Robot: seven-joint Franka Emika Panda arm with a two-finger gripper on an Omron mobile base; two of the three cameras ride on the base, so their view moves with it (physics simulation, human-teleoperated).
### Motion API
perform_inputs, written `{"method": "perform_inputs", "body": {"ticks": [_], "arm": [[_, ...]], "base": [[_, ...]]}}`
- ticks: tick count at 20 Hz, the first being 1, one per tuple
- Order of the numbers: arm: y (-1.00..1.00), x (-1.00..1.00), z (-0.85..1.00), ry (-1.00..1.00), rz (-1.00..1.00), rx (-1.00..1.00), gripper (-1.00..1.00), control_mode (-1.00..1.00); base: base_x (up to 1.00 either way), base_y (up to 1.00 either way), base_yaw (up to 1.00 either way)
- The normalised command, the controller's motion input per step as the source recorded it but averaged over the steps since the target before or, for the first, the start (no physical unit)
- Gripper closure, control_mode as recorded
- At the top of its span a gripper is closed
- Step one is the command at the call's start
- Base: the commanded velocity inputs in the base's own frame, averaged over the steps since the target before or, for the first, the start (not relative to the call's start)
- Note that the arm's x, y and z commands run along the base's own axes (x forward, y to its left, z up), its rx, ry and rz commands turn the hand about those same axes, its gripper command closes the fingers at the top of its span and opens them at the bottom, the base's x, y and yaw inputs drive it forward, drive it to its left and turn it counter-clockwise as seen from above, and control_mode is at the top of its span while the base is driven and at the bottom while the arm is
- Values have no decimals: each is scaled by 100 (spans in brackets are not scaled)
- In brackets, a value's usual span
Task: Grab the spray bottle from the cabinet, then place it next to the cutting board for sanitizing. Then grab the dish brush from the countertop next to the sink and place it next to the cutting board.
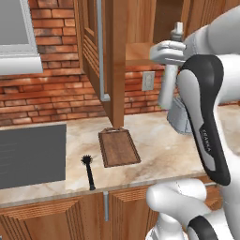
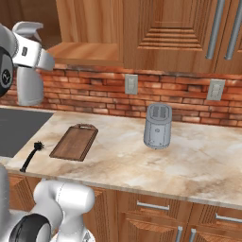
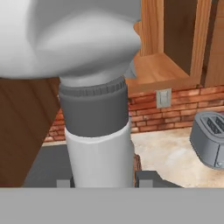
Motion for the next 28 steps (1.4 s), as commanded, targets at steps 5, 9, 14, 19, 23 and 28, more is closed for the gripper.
{"method": "perform_inputs", "body": {"ticks": [5,9,14,19,23,28], "arm": [[-84,-55,-50,4,0,11,100,-100],[-77,-7,-57,3,1,2,100,-100],[-49,7,-51,0,12,0,100,-100],[-18,13,-52,0,24,0,100,-100],[-2,18,-56,-2,24,-5,100,-100],[0,38,-51,-1,23,-6,100,-100]], "base": [[0,0,0],[0,0,0],[0,0,0],[0,0,0],[0,0,0],[0,0,0]]}}
